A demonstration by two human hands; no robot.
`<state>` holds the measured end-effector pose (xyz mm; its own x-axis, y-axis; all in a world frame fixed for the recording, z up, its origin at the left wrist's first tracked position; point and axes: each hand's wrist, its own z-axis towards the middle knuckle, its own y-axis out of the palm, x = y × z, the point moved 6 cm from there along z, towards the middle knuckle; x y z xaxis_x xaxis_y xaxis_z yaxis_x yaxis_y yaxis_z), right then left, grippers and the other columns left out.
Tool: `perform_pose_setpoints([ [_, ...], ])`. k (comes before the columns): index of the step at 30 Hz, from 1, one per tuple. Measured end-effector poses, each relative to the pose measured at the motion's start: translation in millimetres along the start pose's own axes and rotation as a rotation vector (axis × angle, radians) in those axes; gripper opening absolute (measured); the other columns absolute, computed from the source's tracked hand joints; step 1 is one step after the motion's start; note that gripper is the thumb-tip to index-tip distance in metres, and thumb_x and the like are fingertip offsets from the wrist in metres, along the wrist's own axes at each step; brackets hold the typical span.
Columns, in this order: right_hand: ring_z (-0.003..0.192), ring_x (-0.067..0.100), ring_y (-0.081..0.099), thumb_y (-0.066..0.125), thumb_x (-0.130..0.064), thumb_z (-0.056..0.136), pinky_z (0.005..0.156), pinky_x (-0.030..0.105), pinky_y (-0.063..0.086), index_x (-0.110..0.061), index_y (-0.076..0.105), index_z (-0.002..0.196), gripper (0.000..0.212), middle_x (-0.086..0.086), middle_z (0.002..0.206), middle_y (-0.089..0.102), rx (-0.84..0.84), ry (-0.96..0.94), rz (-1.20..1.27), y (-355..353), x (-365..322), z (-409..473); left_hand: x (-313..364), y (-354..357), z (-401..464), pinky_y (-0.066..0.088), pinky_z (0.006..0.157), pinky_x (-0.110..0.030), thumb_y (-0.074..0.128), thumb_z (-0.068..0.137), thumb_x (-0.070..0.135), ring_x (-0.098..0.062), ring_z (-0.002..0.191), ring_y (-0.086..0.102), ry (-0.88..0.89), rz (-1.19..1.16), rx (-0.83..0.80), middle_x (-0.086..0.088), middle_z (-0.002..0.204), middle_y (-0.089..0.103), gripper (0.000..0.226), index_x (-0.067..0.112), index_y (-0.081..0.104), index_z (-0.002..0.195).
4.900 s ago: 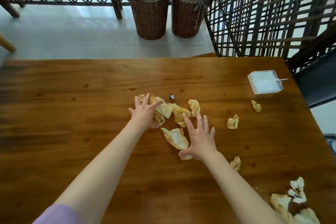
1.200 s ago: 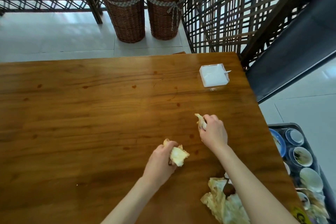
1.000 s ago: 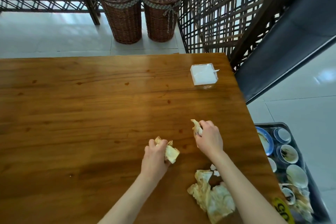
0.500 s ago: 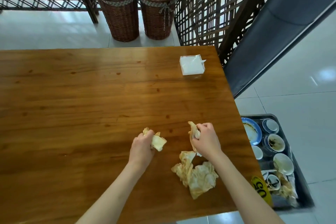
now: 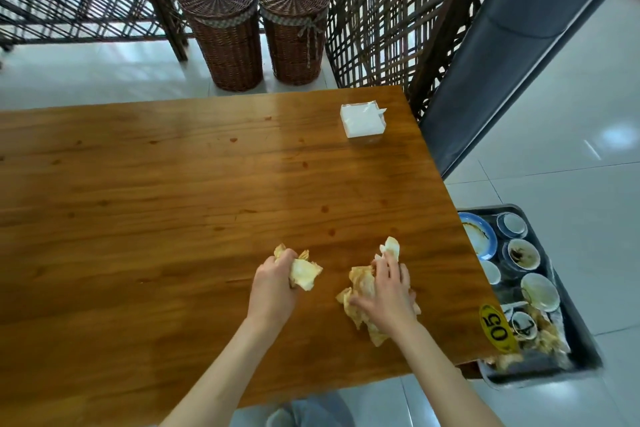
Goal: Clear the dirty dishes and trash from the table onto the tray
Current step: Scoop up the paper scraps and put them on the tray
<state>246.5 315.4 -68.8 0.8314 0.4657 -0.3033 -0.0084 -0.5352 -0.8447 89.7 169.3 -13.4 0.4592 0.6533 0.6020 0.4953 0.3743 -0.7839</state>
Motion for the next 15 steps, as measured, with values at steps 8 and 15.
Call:
perform_pose_setpoints([
  [8, 0.142, 0.038, -0.013, 0.076, -0.07, 0.051, 0.106, 0.065, 0.019, -0.027, -0.033, 0.14, 0.146, 0.008, 0.152, -0.03, -0.047, 0.114, -0.048, 0, 3, -5, -7, -19, -27, 0.045, 0.068, -0.017, 0.078, 0.074, 0.01, -0.011, 0.087, 0.059, 0.025, 0.016, 0.022, 0.001, 0.098, 0.062, 0.04, 0.021, 0.06, 0.108],
  [15, 0.142, 0.041, -0.005, 0.075, -0.07, 0.053, 0.104, 0.065, 0.024, -0.02, -0.022, 0.145, 0.143, 0.009, 0.156, -0.017, -0.067, 0.131, -0.013, 4, -7, -13, -9, -24, -42, 0.035, 0.064, -0.009, 0.078, 0.074, 0.014, -0.006, 0.085, 0.053, 0.044, 0.027, 0.032, 0.002, 0.1, 0.063, 0.039, 0.021, 0.06, 0.108],
])
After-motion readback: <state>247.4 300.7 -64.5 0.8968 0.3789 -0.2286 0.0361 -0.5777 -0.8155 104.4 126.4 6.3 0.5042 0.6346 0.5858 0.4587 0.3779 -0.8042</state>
